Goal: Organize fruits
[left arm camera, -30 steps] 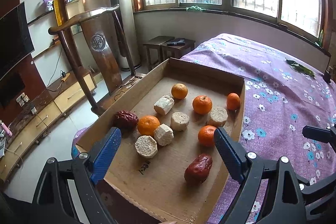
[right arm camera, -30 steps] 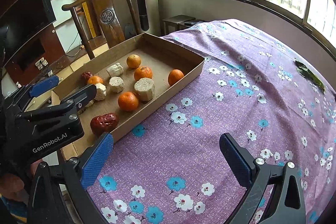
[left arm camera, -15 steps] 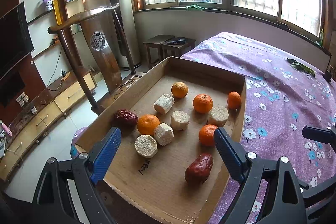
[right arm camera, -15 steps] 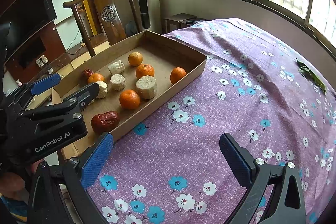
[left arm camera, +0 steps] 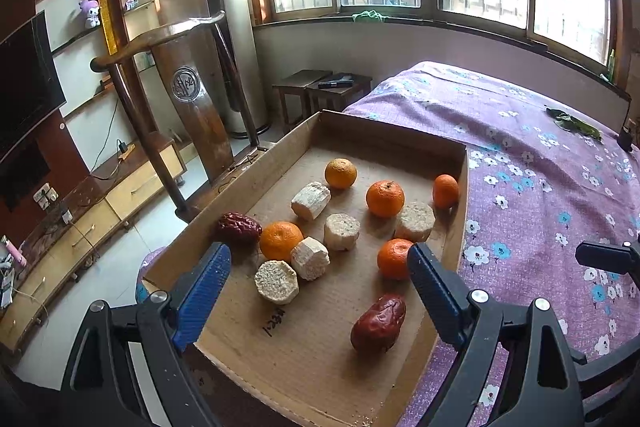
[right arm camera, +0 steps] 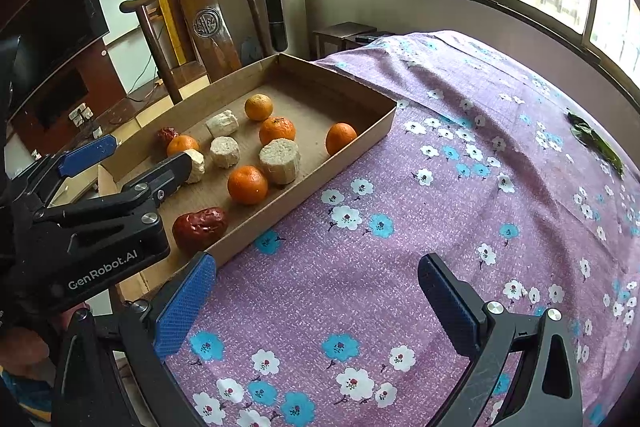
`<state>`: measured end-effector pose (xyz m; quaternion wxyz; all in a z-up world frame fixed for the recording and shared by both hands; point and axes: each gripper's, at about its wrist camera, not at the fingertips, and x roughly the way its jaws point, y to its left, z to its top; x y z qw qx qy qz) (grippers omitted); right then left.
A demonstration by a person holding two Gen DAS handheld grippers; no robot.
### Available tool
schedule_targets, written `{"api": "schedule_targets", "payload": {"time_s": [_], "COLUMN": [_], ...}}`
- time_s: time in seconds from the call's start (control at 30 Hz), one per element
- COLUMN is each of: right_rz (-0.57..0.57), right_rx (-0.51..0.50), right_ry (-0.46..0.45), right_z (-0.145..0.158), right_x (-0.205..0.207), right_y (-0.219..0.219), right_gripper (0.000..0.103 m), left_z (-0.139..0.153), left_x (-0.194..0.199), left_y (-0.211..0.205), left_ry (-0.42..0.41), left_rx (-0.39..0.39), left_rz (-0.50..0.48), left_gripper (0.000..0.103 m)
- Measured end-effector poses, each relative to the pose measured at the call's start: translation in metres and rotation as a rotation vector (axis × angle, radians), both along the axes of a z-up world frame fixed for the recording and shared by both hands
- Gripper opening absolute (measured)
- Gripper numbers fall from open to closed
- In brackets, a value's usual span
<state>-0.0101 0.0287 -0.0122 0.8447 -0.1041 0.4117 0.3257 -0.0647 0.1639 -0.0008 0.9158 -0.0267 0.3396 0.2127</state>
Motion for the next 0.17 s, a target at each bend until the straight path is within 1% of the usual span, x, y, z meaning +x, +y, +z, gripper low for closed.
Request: {"api": "schedule_targets", "payload": {"time_s": [0.07,0.17], "right_rz": [-0.009,-0.049], "right_rx": [0.002,0.006], "right_ry": [-0.001,-0.004], "right_z": [0.001,0.003], "right_x": [0.001,0.003], "right_y": [-0.005,-0.023], "right_gripper": [0.103,0.103], "left_z": [0.002,0.007], "left_x": [0.001,0.006], "left_y": [-0.004,-0.015], "left_ry": [-0.001,0.001], "left_rx": [0.001,-0.026], "left_rz": [-0.009,-0.046], "left_gripper": [0.089,0.089]}}
